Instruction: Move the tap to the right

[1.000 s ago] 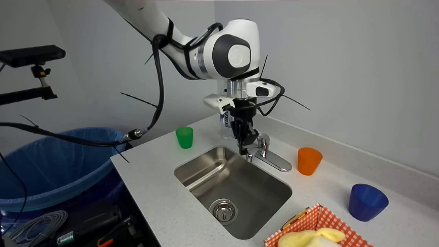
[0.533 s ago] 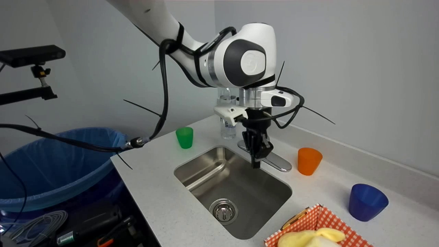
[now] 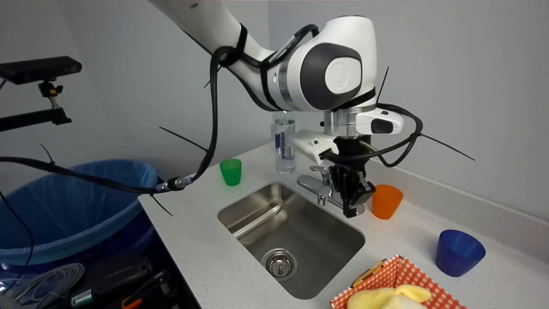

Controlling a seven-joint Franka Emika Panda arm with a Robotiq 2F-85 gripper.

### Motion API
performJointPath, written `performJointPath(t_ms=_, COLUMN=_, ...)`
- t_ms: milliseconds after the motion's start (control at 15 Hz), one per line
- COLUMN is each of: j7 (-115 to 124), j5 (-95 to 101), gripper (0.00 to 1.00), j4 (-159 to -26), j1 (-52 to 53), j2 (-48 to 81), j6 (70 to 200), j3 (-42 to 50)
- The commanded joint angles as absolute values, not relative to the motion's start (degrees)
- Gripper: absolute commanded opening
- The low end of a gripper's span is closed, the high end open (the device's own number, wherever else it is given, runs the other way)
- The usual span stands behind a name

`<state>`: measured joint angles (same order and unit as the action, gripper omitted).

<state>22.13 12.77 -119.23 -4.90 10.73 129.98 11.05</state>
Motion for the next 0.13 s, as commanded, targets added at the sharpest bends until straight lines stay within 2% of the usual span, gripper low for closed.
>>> performJointPath(t_ms=0, j7=22.05, j5=12.8, gripper=0.16, j4=-118.95, j1=-5.17, j2=10.65, j6=129.87, j3=10.79)
performJointPath(t_ms=67, j7=21.99, j5=12.8, gripper=0.22, j4=-118.83, j1=-5.17, j2=10.62, j6=129.87, j3=10.78)
